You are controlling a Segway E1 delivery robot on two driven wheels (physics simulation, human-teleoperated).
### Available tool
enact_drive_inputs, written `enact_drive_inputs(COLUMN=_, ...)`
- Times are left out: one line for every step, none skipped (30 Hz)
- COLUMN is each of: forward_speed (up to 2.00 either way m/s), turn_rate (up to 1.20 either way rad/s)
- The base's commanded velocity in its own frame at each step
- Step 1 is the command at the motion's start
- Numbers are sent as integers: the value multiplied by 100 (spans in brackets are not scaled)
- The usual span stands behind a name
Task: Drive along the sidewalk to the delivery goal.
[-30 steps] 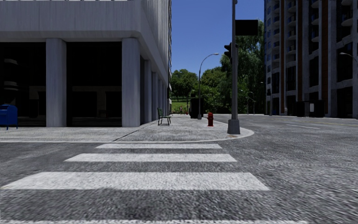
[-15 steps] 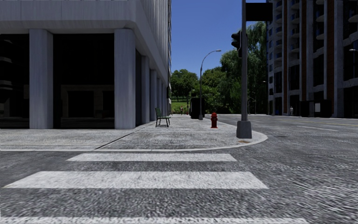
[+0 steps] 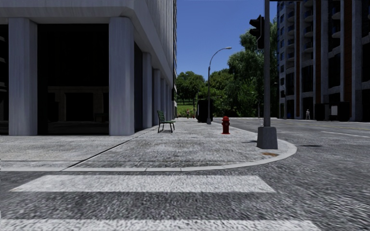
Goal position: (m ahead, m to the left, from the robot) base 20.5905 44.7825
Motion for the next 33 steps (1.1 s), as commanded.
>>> enact_drive_inputs(forward_speed=177, turn_rate=0)
enact_drive_inputs(forward_speed=175, turn_rate=0)
enact_drive_inputs(forward_speed=175, turn_rate=0)
enact_drive_inputs(forward_speed=174, turn_rate=0)
enact_drive_inputs(forward_speed=171, turn_rate=0)
enact_drive_inputs(forward_speed=167, turn_rate=0)
enact_drive_inputs(forward_speed=165, turn_rate=0)
enact_drive_inputs(forward_speed=165, turn_rate=0)
enact_drive_inputs(forward_speed=163, turn_rate=0)
enact_drive_inputs(forward_speed=162, turn_rate=0)
enact_drive_inputs(forward_speed=160, turn_rate=0)
enact_drive_inputs(forward_speed=158, turn_rate=0)
enact_drive_inputs(forward_speed=158, turn_rate=0)
enact_drive_inputs(forward_speed=157, turn_rate=0)
enact_drive_inputs(forward_speed=157, turn_rate=0)
enact_drive_inputs(forward_speed=157, turn_rate=0)
enact_drive_inputs(forward_speed=157, turn_rate=0)
enact_drive_inputs(forward_speed=157, turn_rate=0)
enact_drive_inputs(forward_speed=157, turn_rate=0)
enact_drive_inputs(forward_speed=157, turn_rate=0)
enact_drive_inputs(forward_speed=157, turn_rate=0)
enact_drive_inputs(forward_speed=157, turn_rate=0)
enact_drive_inputs(forward_speed=157, turn_rate=0)
enact_drive_inputs(forward_speed=157, turn_rate=0)
enact_drive_inputs(forward_speed=157, turn_rate=0)
enact_drive_inputs(forward_speed=157, turn_rate=0)
enact_drive_inputs(forward_speed=157, turn_rate=0)
enact_drive_inputs(forward_speed=157, turn_rate=0)
enact_drive_inputs(forward_speed=157, turn_rate=0)
enact_drive_inputs(forward_speed=157, turn_rate=0)
enact_drive_inputs(forward_speed=157, turn_rate=0)
enact_drive_inputs(forward_speed=157, turn_rate=0)
enact_drive_inputs(forward_speed=157, turn_rate=0)
